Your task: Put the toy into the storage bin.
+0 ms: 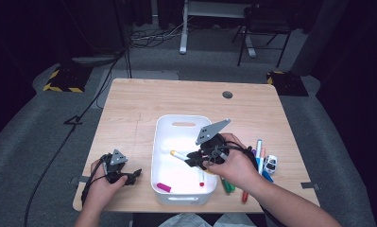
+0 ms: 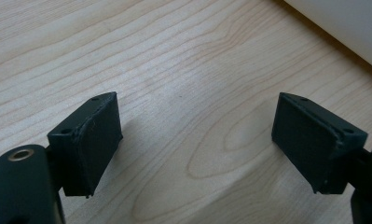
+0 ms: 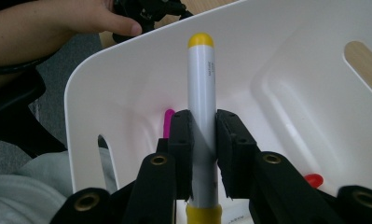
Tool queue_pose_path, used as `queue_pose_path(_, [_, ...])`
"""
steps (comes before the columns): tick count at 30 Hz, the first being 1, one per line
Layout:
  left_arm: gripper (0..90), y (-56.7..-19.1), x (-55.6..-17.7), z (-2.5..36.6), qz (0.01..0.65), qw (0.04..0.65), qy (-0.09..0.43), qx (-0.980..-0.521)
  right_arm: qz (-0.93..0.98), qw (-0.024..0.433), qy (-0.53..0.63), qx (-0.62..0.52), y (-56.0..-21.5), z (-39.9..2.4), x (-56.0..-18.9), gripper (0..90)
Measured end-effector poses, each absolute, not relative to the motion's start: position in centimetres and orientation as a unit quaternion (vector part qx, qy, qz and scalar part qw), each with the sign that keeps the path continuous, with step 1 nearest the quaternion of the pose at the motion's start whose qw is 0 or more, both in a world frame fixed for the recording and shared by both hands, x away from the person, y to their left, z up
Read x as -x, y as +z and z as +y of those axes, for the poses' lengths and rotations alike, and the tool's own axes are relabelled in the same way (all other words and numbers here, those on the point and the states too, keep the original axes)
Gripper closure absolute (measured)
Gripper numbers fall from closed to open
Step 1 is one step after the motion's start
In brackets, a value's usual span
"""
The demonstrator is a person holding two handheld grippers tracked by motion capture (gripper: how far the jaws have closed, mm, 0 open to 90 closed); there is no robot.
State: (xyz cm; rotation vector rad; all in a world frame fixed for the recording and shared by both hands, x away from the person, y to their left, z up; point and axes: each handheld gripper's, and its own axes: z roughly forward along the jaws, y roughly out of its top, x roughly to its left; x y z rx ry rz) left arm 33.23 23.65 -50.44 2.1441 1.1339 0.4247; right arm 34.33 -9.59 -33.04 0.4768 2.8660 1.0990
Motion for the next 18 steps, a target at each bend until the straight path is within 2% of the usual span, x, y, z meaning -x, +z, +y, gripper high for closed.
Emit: queue_pose_path(18, [16.3, -50.4, -33.2, 23.6, 0.434, 0.333, 0.163, -0.821, 0.938, -0.007, 0.315, -0.143, -35.7, -8.7, -33.7, 76.9])
